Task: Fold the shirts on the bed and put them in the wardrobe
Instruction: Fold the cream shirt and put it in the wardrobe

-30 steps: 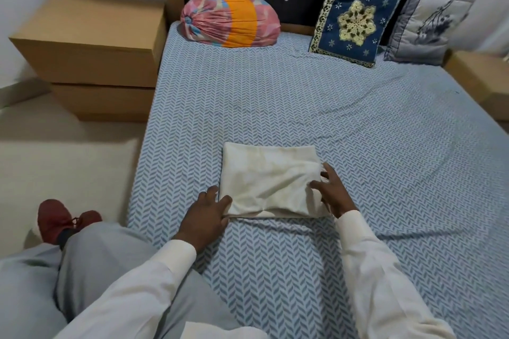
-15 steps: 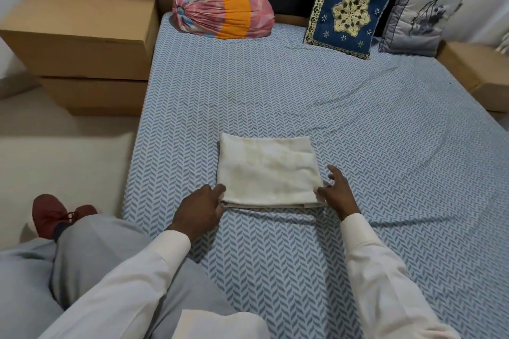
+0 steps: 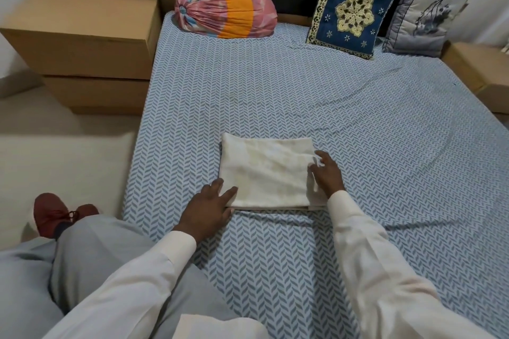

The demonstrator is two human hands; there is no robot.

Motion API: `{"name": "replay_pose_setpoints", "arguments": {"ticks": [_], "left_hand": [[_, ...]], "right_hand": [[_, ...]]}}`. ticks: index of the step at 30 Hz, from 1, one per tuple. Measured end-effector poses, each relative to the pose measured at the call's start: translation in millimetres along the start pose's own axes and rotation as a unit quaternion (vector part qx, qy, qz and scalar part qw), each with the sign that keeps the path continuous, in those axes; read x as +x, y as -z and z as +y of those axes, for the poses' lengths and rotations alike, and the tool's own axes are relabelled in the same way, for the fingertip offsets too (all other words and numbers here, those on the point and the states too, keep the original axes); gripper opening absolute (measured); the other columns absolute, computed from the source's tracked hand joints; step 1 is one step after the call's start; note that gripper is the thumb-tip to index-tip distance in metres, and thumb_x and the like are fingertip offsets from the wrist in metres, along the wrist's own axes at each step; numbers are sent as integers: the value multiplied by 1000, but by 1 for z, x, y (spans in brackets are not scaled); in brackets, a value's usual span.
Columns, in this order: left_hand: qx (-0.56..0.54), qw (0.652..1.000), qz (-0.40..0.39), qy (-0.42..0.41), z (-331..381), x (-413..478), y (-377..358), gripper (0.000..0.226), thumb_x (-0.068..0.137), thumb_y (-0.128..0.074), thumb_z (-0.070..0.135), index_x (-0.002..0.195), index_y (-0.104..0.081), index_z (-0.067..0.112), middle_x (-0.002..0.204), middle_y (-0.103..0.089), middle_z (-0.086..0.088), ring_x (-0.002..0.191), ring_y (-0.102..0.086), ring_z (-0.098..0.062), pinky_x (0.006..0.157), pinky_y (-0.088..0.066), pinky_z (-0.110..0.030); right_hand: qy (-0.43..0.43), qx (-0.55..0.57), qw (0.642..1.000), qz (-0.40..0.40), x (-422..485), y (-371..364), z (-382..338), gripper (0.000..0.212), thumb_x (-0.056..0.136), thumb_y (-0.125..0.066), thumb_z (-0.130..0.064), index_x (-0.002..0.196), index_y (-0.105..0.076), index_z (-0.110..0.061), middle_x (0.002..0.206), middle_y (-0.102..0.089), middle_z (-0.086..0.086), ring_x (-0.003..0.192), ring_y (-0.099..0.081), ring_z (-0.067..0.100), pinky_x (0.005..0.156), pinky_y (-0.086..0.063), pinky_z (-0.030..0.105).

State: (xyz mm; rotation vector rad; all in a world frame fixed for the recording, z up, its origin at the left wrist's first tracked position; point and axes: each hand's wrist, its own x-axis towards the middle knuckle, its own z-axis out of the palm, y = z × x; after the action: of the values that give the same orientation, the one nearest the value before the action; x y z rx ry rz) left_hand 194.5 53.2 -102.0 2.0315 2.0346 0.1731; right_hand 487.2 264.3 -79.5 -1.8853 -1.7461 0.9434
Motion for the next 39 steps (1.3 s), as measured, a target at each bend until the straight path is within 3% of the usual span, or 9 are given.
{"name": "replay_pose_setpoints", "arguments": {"ticks": [7,16,19,23,26,28,31,35,39], "left_hand": [[-56,995,-52,69,6,0,14,89,75,-3,74,153,-28,39,161,-18,-16,144,-25,-34,112,-35,-42],[-66,996,-18,59,5,1,15,80,83,-5,66,142,-49,34,145,-40,-10,124,-41,-30,90,-49,-38],[-61,997,-17,52,5,1,12,74,85,-13,62,147,-43,34,138,-42,-10,118,-43,-30,84,-49,-36],[-78,995,-34,56,5,7,11,60,97,-41,52,153,-31,33,132,-37,-8,118,-42,-29,83,-49,-35],[-109,990,-49,72,3,9,8,60,97,-46,52,152,-33,32,127,-38,-6,116,-44,-27,86,-49,-35],[-154,983,-46,93,2,8,10,62,95,-39,60,150,-38,31,124,-41,-6,115,-48,-26,88,-49,-36],[-202,972,-30,119,1,8,12,67,91,-30,62,150,-38,32,118,-45,-8,110,-52,-27,86,-48,-34],[-154,982,-58,97,1,9,13,58,98,-49,44,152,-30,38,120,-47,-9,112,-51,-29,87,-46,-36],[-92,992,-72,40,5,4,12,55,99,-47,40,151,-32,39,127,-50,-6,112,-54,-27,85,-46,-35]], "right_hand": [[-20,19,1000,-9,47,-9,-16,32,95,-53,-9,120,-71,-15,138,-62,6,136,-49,25,119,-29,37],[3,-6,1000,2,46,-9,-11,37,95,-50,-7,129,-64,-8,142,-57,13,134,-50,32,114,-36,39],[59,-107,992,33,32,-9,-7,50,94,-55,-21,144,-52,-17,148,-49,12,136,-43,36,115,-31,42],[198,-190,959,77,-7,-32,9,51,91,-49,-33,138,-58,-14,131,-59,14,114,-54,40,100,-40,43],[155,-278,947,34,-18,-34,27,49,91,-55,-27,136,-55,-9,136,-52,17,110,-53,46,95,-43,47],[113,-279,951,65,-14,-34,11,51,87,-51,-28,134,-53,-8,138,-49,17,112,-50,45,95,-41,46],[175,-169,965,101,-19,-55,-39,48,86,-55,-27,131,-59,-12,125,-58,15,109,-52,39,98,-40,43],[351,-79,932,-44,-40,-106,-101,27,85,-60,-26,110,-68,-21,101,-62,2,94,-58,23,84,-50,36],[403,-132,890,-165,-35,-148,-136,18,83,-62,-15,100,-70,-15,94,-61,4,89,-58,24,77,-47,35]]}}
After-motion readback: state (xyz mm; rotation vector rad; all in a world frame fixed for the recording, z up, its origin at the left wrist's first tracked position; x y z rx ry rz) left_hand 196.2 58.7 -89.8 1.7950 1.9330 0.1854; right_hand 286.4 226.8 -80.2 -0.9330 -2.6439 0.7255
